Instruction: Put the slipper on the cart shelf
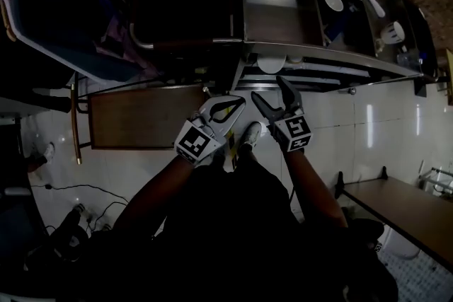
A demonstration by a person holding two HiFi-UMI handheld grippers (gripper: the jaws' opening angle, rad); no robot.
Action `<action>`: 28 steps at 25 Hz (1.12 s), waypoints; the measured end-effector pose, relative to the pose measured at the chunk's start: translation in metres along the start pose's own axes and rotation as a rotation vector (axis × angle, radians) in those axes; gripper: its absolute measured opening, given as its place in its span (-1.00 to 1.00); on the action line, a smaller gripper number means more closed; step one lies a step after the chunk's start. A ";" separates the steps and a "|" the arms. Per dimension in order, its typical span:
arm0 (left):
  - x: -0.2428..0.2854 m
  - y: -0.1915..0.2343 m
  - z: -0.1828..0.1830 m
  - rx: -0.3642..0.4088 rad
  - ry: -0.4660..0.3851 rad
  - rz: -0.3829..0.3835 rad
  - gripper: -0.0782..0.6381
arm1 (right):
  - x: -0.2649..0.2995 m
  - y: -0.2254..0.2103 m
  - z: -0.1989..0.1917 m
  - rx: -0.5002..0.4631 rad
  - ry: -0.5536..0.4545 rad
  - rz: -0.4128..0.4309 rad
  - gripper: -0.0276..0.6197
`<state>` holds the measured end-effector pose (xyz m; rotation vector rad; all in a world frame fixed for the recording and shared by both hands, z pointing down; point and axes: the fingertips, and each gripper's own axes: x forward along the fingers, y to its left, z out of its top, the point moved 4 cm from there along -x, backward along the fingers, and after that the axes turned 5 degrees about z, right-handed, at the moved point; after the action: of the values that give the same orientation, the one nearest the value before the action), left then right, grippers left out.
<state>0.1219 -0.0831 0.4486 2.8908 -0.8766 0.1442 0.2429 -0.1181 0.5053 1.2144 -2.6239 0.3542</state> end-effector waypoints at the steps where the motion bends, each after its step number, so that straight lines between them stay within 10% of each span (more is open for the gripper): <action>1: -0.008 0.001 0.002 0.003 -0.005 0.003 -0.78 | -0.001 0.010 0.006 -0.008 -0.012 0.011 0.20; 9: -0.061 0.009 0.010 0.006 -0.029 0.033 -0.78 | -0.011 0.082 0.044 -0.062 -0.083 0.126 0.16; 17: -0.094 0.005 0.023 0.062 -0.067 0.064 -0.78 | -0.020 0.137 0.075 -0.100 -0.123 0.244 -0.64; 28: -0.132 -0.030 0.038 0.020 -0.065 0.179 -0.78 | -0.043 0.184 0.083 -0.106 -0.119 0.401 -0.65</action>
<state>0.0313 0.0087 0.3923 2.8464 -1.1511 0.0760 0.1200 0.0025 0.3910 0.6906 -2.9415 0.2096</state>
